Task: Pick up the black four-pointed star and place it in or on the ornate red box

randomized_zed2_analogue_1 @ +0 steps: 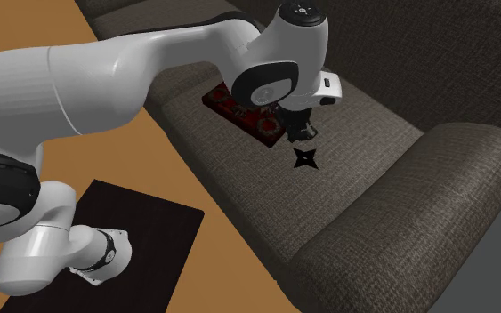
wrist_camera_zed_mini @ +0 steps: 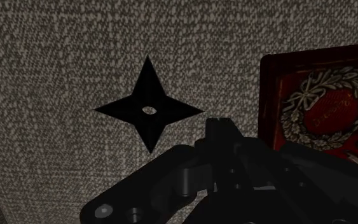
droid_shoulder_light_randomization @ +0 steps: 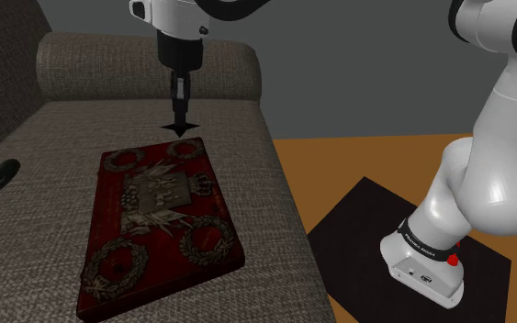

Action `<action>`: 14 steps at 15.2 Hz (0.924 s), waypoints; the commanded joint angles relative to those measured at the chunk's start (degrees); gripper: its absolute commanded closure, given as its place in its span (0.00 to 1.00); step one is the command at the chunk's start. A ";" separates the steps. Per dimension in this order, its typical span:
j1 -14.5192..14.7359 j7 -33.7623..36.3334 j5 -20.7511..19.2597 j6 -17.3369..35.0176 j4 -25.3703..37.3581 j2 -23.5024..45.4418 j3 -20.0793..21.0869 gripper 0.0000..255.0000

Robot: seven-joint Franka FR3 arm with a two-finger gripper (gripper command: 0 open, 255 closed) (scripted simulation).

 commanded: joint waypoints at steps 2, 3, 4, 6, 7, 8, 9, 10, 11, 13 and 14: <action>0.00 0.00 0.00 0.00 0.00 0.00 0.00 1.00; 0.00 0.00 0.00 0.00 0.00 0.00 0.00 1.00; 0.00 0.00 0.00 0.00 0.00 0.00 0.00 1.00; -1.04 -10.69 -0.40 -2.80 3.11 2.30 0.27 0.00; -1.97 -20.95 -1.45 -5.87 7.03 5.17 0.82 0.00; -2.59 -30.86 -3.08 -9.16 11.75 8.57 1.50 0.00; -2.82 -40.50 -5.23 -12.66 17.28 12.47 2.26 0.00; -2.87 -44.21 -6.26 -14.10 19.68 14.16 2.69 0.00; -2.99 -44.19 -6.24 -13.25 18.68 14.01 2.72 0.00; -3.17 -44.16 -6.19 -11.58 16.77 13.78 2.71 0.00; -3.25 -44.14 -6.17 -10.76 15.86 13.69 2.70 0.00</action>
